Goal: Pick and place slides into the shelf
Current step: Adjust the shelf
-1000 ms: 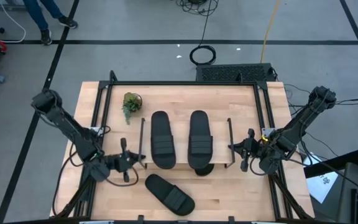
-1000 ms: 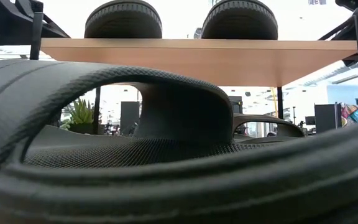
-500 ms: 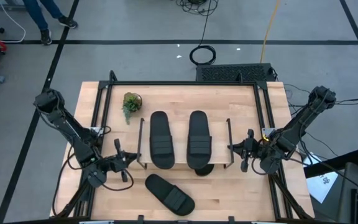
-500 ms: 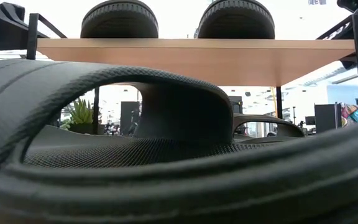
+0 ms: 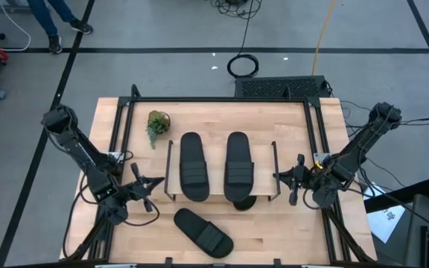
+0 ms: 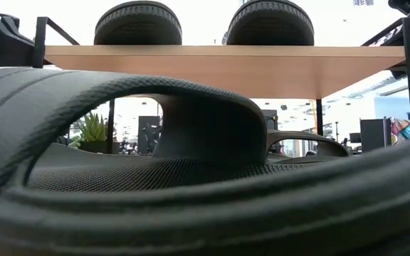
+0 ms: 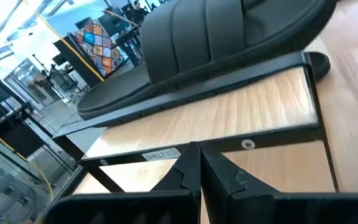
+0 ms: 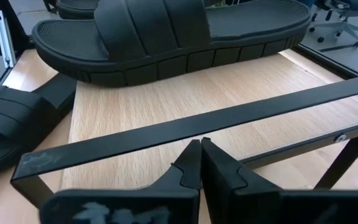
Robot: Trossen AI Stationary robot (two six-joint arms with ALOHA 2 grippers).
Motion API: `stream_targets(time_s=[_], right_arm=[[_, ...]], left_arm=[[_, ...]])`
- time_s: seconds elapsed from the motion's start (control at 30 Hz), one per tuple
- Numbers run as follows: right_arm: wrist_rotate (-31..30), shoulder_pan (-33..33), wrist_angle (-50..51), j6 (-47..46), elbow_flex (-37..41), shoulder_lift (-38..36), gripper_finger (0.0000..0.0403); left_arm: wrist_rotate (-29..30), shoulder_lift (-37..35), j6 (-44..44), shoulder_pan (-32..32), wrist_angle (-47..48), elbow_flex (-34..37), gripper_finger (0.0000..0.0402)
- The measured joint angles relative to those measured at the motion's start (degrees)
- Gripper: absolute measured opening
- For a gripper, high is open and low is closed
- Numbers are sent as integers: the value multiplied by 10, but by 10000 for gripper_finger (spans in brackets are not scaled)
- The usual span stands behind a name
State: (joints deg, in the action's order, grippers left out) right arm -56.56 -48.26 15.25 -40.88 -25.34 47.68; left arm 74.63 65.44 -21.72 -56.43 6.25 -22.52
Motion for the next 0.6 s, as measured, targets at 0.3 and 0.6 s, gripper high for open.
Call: stream_targets(time_s=[0.3, 0.6], right_arm=[[-59, -10, -2, 6, 0, -1, 0], [-95, -14, 1, 2, 0, -1, 0]], left_arm=[[12, -9, -40, -7, 33, -1, 0], [5, -9, -56, -8, 43, -1, 0]])
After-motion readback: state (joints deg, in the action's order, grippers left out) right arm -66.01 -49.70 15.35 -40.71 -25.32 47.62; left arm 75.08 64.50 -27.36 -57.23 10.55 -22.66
